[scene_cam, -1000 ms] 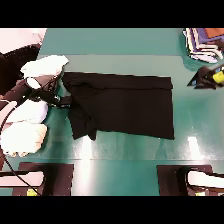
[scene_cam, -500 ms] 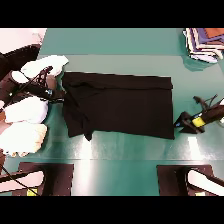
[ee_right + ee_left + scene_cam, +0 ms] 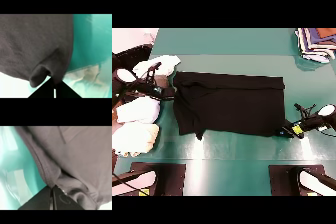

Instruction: Fold the shirts.

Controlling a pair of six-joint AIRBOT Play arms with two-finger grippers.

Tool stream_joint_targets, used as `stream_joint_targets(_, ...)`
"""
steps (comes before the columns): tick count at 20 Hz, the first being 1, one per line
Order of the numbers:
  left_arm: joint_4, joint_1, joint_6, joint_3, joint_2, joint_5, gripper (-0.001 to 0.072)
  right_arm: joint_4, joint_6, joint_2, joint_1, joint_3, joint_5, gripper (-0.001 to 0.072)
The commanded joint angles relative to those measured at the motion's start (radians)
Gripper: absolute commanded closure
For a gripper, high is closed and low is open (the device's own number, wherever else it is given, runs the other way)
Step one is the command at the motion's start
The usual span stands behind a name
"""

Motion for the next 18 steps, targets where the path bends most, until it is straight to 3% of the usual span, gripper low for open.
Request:
stream_joint_targets(1, 0.008, 0.001, -0.022, 0.042, 0.130, 0.010, 0.0682, 0.003, 0.000, 0.090, 0.008, 0.098, 0.005, 0.0700)
stream_joint_targets(5, 0.008, 0.001, -0.053, 0.229, 0.309, 0.014, 0.0682, 0.001, 0.000, 0.248, 0.006, 0.438, 0.006, 0.0700)
stream_joint_targets(12, 0.006, 0.001, -0.118, 0.845, 0.446, 0.004, 0.0682, -0.145, -0.010, 0.370, -0.001, 1.143, -0.030, 0.0700)
stream_joint_targets(15, -0.001, 0.001, -0.159, 1.065, 0.447, 0.023, 0.0683, -0.167, -0.007, 0.376, -0.079, 1.337, 0.037, 0.0701)
stream_joint_targets(18, -0.001, 0.001, -0.159, 1.108, 0.451, 0.037, 0.0683, -0.163, -0.007, 0.342, -0.241, 1.471, 0.153, 0.0701)
